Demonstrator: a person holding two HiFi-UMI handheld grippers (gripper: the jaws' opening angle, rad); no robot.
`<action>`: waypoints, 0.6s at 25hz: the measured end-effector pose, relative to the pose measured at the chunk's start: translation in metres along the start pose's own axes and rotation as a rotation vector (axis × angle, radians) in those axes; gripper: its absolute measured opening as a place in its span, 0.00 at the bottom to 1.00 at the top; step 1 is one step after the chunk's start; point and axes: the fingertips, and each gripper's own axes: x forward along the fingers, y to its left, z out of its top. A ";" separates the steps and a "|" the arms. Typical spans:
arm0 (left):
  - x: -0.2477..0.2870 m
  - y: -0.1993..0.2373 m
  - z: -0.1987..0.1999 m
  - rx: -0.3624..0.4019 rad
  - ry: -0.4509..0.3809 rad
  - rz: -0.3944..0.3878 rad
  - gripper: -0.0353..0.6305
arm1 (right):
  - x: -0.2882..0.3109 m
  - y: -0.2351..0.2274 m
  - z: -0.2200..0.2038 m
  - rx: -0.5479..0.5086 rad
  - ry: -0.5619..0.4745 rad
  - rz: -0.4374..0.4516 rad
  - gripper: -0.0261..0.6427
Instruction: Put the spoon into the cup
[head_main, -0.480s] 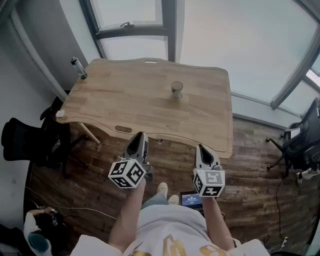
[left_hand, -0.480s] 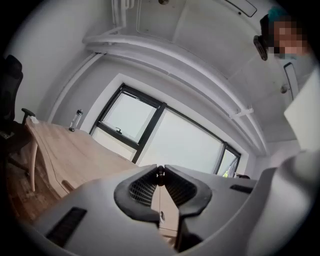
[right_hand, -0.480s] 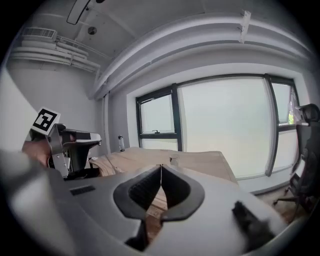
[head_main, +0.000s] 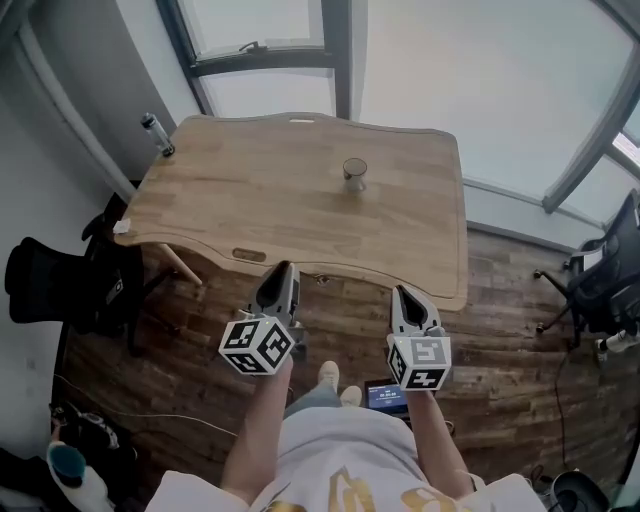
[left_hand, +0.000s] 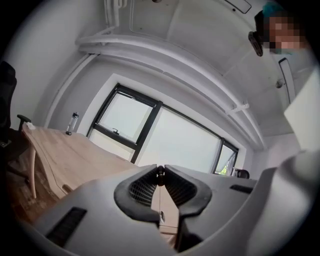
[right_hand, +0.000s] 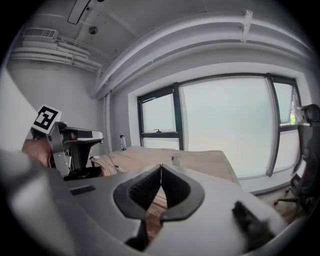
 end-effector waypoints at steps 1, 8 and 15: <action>0.000 -0.001 0.001 0.006 0.000 -0.001 0.13 | -0.001 0.000 0.000 0.000 0.001 0.000 0.08; -0.004 0.000 -0.001 0.013 0.010 -0.003 0.13 | -0.002 0.002 0.000 -0.010 -0.002 -0.011 0.08; -0.009 0.001 0.005 0.004 -0.004 0.009 0.13 | -0.003 0.007 0.006 -0.020 -0.015 0.006 0.09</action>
